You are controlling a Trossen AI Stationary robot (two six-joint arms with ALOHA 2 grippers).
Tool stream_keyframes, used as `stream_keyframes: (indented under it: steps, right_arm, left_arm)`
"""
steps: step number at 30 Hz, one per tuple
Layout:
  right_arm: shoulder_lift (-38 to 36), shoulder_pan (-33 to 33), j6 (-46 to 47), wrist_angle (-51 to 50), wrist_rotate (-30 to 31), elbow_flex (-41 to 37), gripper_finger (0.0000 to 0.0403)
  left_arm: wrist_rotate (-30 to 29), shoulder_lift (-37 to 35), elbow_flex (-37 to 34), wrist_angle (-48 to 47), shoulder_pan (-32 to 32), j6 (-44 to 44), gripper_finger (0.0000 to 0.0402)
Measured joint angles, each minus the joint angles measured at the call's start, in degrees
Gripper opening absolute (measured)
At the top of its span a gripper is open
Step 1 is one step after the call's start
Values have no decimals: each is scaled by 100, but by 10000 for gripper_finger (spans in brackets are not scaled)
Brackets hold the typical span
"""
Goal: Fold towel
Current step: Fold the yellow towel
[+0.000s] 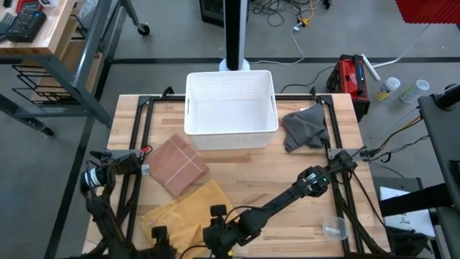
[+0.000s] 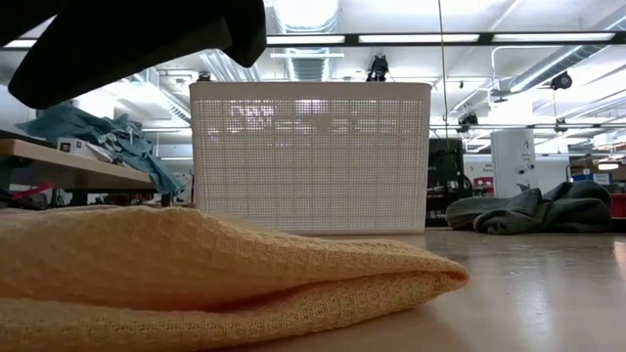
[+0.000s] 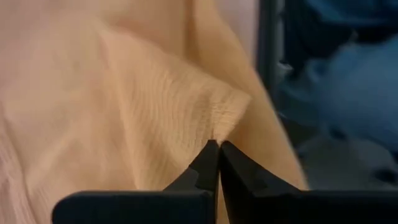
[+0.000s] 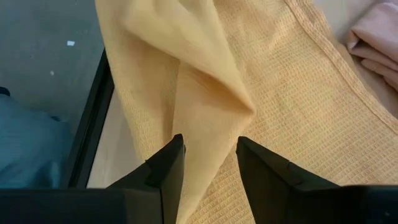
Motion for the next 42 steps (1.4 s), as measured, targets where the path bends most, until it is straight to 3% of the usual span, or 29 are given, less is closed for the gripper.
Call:
stream_keyframes:
  steps: [3, 11, 20, 28, 35, 42]
  right_arm:
    - [0, 0, 0, 2, 0, 0, 140]
    - [2, 0, 0, 31, -2, 0, 138]
    - [2, 0, 11, 31, -69, -2, 126]
    - [7, -10, 17, 51, -25, -29, 115]
    - [326, -416, 335, 431, -36, -62, 83]
    - [417, -743, 964, -572, -106, -81, 27]
  left_arm:
    - [369, -1, 203, -38, -161, -18, 0]
    - [492, 1, 577, -131, -420, -7, 2]
    - [1794, 1, 685, -131, -494, -771, 1]
    - [1862, 1, 648, -148, -494, -907, 13]
    - [1874, 1, 645, -65, -501, -1078, 2]
    - [2455, 1, 643, -35, -587, -1990, 9]
